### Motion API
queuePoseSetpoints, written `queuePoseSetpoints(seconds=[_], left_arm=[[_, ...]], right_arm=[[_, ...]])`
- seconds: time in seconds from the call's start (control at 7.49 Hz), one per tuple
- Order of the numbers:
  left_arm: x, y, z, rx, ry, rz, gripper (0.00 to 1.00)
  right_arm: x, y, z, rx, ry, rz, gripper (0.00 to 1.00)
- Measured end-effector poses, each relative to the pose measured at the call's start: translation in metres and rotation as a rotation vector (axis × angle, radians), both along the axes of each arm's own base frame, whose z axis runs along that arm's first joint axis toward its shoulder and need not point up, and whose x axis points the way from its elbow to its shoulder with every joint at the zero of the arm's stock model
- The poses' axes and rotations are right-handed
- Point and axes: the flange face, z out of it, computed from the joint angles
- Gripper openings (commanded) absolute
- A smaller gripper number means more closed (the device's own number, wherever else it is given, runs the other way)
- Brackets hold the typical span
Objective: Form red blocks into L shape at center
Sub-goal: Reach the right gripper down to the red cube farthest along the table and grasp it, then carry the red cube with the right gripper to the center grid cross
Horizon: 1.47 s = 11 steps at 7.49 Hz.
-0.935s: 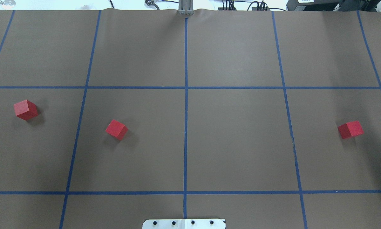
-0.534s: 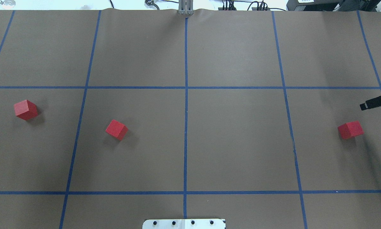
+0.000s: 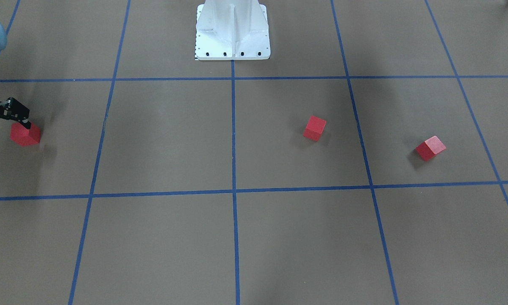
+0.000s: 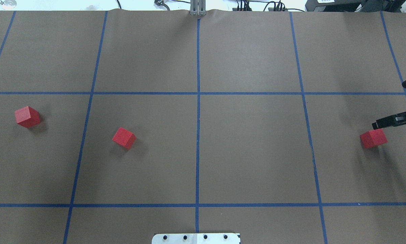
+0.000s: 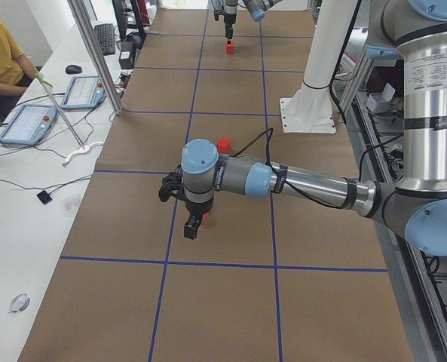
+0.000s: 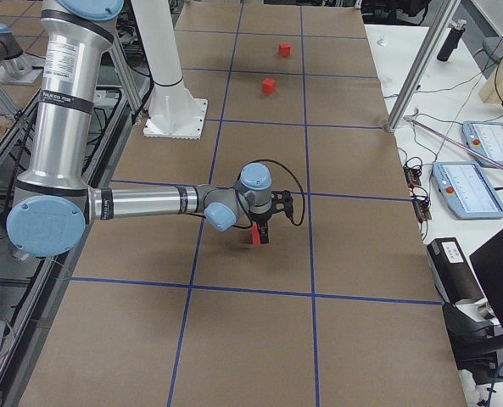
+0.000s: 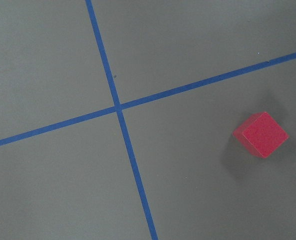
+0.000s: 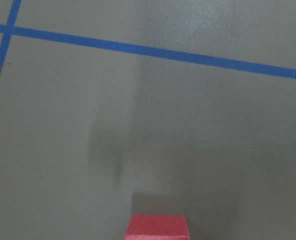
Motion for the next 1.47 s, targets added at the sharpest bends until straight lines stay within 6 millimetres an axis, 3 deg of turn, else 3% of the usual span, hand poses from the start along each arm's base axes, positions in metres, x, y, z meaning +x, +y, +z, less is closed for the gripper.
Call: queuePoseSetpoints(seconds=[0.27, 0.4, 0.67, 0.8, 1.2, 1.47], left_arm=[[0.000, 0.001, 0.000, 0.000, 0.000, 0.000, 1.00], [-0.001, 0.001, 0.000, 0.000, 0.000, 0.000, 1.00], [0.000, 0.001, 0.000, 0.000, 0.000, 0.000, 1.00], [0.000, 0.001, 0.001, -0.001, 0.000, 0.000, 1.00], [-0.001, 0.002, 0.001, -0.003, 0.000, -0.001, 1.00], [-0.001, 0.002, 0.001, -0.003, 0.000, -0.001, 1.00]], right_arm=[[-0.009, 0.007, 0.004, -0.014, 0.013, -0.008, 0.99], [-0.014, 0.009, 0.007, -0.013, 0.022, -0.016, 0.87], [-0.020, 0.011, 0.009, -0.007, 0.032, -0.030, 0.24], [-0.022, 0.011, 0.009, -0.002, 0.035, -0.033, 0.00], [-0.031, 0.003, -0.006, 0.021, 0.020, -0.038, 0.00], [-0.053, -0.035, -0.056, 0.044, -0.006, -0.026, 0.00]])
